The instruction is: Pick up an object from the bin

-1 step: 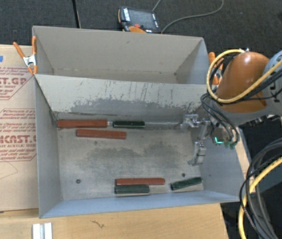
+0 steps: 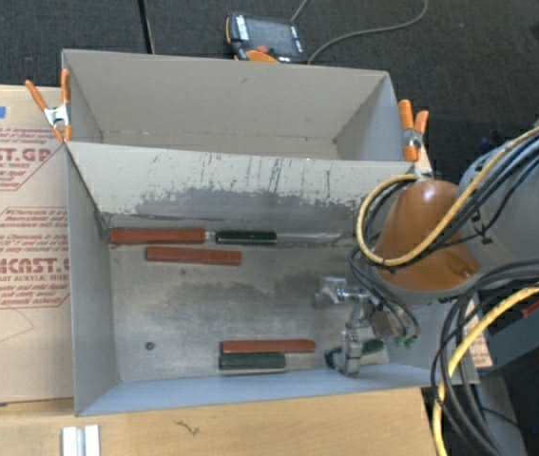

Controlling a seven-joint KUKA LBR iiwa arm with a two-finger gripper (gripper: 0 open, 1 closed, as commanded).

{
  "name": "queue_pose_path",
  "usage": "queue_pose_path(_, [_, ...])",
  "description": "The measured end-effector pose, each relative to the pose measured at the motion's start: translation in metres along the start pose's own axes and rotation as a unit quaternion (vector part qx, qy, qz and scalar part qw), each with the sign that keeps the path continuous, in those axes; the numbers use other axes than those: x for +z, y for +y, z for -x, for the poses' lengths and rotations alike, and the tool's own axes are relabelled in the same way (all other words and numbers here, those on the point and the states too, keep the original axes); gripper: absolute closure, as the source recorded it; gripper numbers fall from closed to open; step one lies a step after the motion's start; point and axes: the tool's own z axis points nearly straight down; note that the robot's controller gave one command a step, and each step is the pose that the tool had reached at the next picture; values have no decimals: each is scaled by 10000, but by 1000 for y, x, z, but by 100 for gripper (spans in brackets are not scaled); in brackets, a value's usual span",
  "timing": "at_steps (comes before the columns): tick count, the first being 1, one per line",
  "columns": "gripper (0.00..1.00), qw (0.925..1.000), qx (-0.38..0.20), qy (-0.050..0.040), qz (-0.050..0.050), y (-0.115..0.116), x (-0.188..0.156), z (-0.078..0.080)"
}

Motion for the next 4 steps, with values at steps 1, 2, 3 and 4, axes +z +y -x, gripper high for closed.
queue_pose_path(1, [0, 9996, 277, -65, -18, -52, -5, -6])
queue_pose_path(2, [100, 9997, 244, -49, -11, -49, -6, -6])
queue_pose_path(3, [0, 9997, 247, -62, -12, -49, -5, -6])
queue_pose_path(4, [0, 9994, -328, -99, -19, -8, -6, -5])
